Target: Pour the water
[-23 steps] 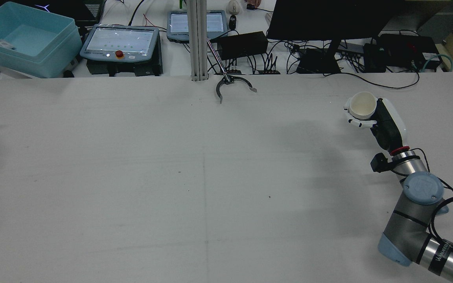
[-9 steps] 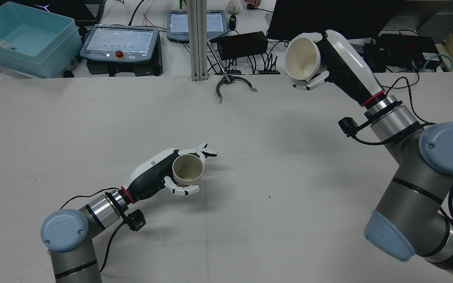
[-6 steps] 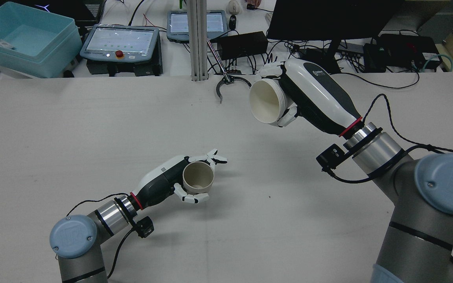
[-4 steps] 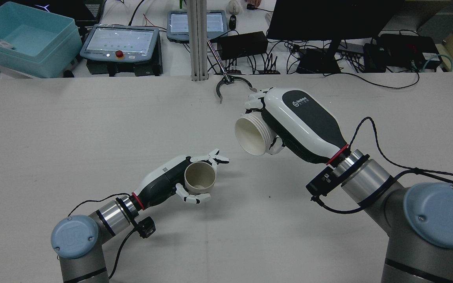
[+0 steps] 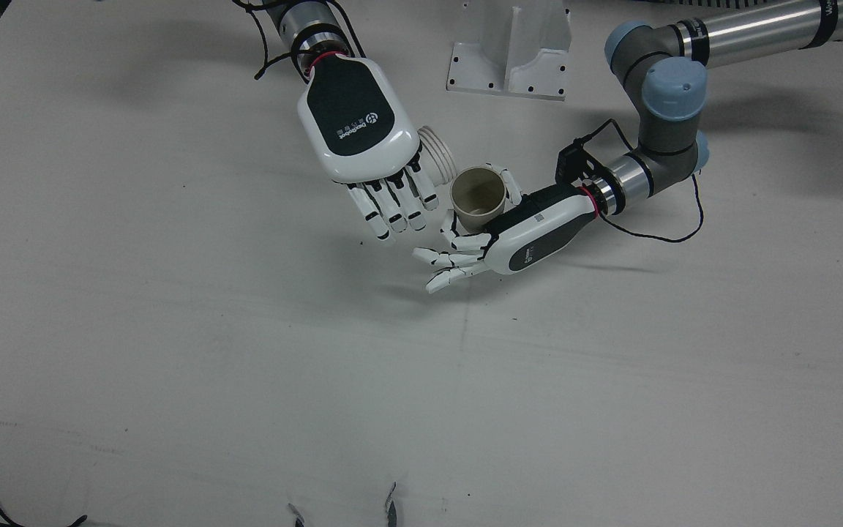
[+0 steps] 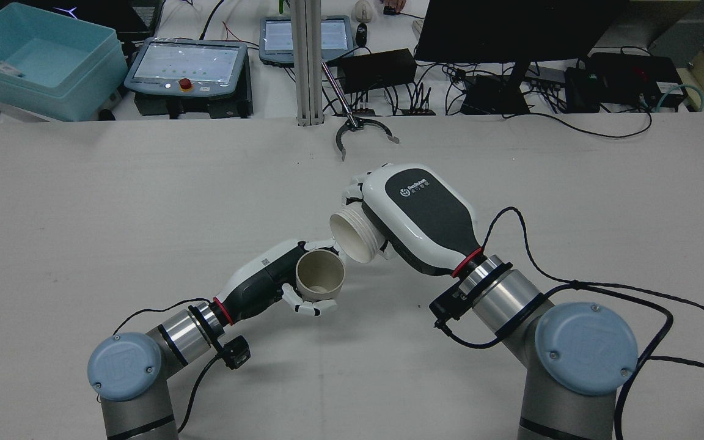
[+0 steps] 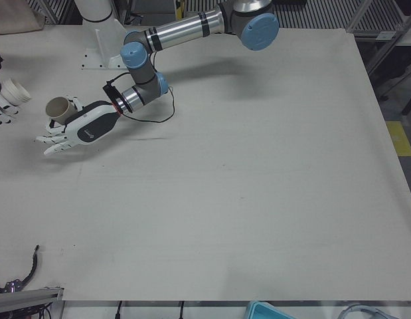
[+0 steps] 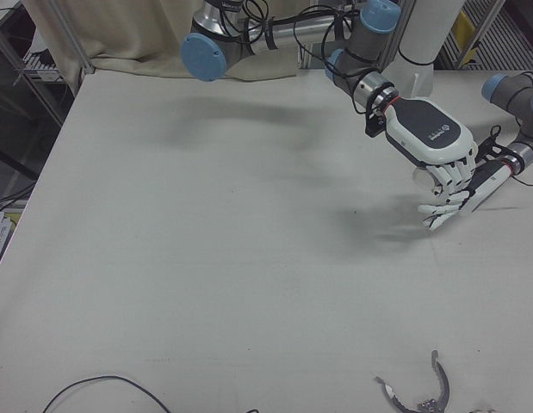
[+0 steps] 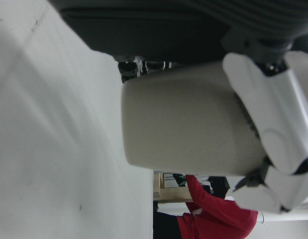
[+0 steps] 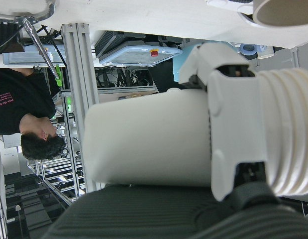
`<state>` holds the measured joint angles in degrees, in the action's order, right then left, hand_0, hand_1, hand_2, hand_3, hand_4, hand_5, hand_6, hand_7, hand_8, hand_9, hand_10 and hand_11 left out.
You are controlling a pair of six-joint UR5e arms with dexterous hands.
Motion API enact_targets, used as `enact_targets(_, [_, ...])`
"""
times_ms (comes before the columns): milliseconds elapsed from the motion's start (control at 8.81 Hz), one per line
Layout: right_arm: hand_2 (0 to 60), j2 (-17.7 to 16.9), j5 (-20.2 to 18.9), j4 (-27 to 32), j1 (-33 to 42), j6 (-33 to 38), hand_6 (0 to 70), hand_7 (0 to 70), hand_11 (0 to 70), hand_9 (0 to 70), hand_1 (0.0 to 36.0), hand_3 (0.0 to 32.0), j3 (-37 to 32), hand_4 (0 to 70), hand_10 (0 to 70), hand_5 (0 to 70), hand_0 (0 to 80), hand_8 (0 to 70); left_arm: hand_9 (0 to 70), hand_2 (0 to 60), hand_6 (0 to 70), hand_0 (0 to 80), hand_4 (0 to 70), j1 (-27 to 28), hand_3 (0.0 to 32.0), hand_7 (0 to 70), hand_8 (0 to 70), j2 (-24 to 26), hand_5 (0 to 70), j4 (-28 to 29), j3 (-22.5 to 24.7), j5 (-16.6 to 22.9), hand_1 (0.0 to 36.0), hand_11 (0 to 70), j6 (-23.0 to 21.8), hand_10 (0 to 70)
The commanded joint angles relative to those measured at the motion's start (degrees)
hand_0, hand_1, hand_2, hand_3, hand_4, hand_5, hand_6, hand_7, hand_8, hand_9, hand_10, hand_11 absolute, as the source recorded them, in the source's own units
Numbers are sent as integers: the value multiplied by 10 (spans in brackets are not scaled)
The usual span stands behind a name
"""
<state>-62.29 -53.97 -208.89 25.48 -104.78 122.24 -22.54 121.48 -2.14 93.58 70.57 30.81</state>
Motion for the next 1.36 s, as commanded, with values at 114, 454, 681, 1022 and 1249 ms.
enact_targets(114, [600, 46, 4, 6, 15, 8, 469, 371, 396, 511, 360, 0, -4, 296, 247, 700, 659, 411, 40, 535, 170, 456, 700, -4, 0, 221, 33, 3, 700, -1, -1, 0, 115, 111, 0, 77])
enact_targets(454, [600, -103, 25, 3, 169, 371, 451, 361, 377, 499, 360, 0, 17, 306, 234, 700, 632, 400, 41, 530, 172, 456, 700, -46, 0, 225, 34, 0, 700, -49, 23, 1, 113, 110, -6, 77])
enact_targets(681, [600, -147, 22, 2, 258, 494, 435, 354, 380, 502, 360, 0, -1, 300, 238, 700, 607, 400, 40, 505, 156, 452, 700, -83, 0, 211, 31, -20, 700, -81, 27, 0, 106, 113, -26, 79])
enact_targets(1022, [600, -149, 24, 7, 286, 787, 414, 329, 379, 506, 360, 0, -178, 267, 238, 700, 599, 402, 43, 481, 151, 454, 700, -176, 0, 204, 33, -88, 700, -80, 24, -2, 101, 118, -41, 82])
enact_targets(1249, [600, -158, 23, 62, 323, 787, 383, 314, 427, 544, 359, 0, -215, 261, 278, 692, 541, 424, 48, 474, 153, 452, 700, -246, 0, 206, 37, -178, 700, -36, 8, -7, 100, 120, -77, 84])
